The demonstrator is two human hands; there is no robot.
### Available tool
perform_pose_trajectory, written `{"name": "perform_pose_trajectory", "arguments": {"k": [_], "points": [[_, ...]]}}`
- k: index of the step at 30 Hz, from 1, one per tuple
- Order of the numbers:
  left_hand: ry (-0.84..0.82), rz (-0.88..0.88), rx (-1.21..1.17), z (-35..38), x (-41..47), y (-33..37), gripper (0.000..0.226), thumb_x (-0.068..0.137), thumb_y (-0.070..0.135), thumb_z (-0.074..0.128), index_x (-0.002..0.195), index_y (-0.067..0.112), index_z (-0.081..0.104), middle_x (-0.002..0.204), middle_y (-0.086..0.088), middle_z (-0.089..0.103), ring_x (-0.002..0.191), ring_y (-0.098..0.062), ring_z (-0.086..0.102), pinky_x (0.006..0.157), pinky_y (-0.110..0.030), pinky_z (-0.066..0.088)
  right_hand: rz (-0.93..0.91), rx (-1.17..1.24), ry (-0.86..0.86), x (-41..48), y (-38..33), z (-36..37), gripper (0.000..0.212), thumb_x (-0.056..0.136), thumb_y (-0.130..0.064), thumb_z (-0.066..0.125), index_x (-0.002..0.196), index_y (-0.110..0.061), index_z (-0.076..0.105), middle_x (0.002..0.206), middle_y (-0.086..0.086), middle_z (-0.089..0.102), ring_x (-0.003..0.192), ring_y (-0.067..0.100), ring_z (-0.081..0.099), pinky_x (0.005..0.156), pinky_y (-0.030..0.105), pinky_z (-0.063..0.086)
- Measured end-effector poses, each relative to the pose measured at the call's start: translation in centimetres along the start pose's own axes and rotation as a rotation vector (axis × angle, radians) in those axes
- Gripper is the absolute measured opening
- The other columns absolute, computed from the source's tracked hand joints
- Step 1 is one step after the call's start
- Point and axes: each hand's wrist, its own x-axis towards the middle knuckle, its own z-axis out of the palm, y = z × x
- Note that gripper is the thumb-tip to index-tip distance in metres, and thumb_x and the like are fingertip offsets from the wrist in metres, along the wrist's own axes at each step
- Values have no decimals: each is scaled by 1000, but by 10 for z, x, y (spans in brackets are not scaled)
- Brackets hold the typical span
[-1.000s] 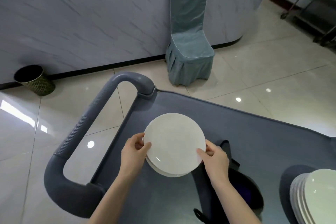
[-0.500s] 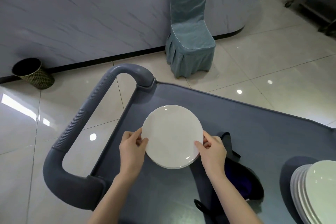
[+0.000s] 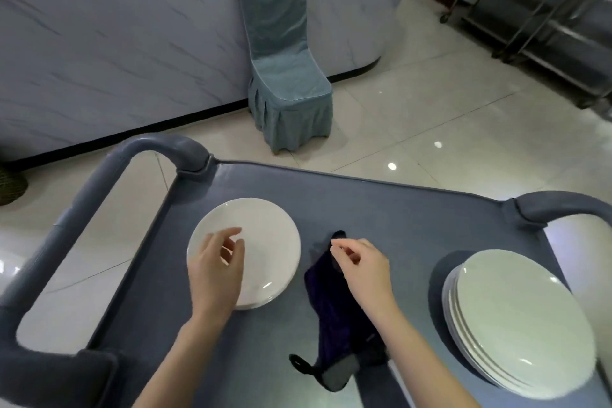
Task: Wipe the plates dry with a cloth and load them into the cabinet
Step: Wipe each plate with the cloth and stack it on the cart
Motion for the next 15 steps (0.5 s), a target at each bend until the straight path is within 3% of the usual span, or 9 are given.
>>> {"name": "perform_pose_trajectory", "arguments": {"k": [5, 10, 15], "points": [[-248, 131, -102, 71, -28, 57, 18, 90, 11, 66, 102, 23, 72, 84, 14, 66, 78, -1, 59, 68, -11, 44, -2, -40, 69, -10, 27, -76, 12, 92, -18, 70, 101, -20, 78, 90, -11, 67, 80, -5, 61, 72, 2, 39], [-549, 191, -168, 135, -64, 99, 17, 91, 19, 68, 102, 32, 68, 70, 13, 60, 69, -1, 60, 71, -26, 51, 77, -66, 182, -24, 66, -147, 13, 92, -19, 70, 103, -19, 77, 98, -4, 70, 84, 7, 62, 80, 12, 43], [-750, 177, -13, 193, -99, 136, 27, 87, 33, 70, 113, 29, 66, 87, 12, 61, 73, 0, 58, 83, -32, 53, 162, -266, 206, -39, 110, -205, 29, 89, -28, 72, 117, -20, 71, 105, -1, 62, 91, 15, 58, 84, 25, 43]]}}
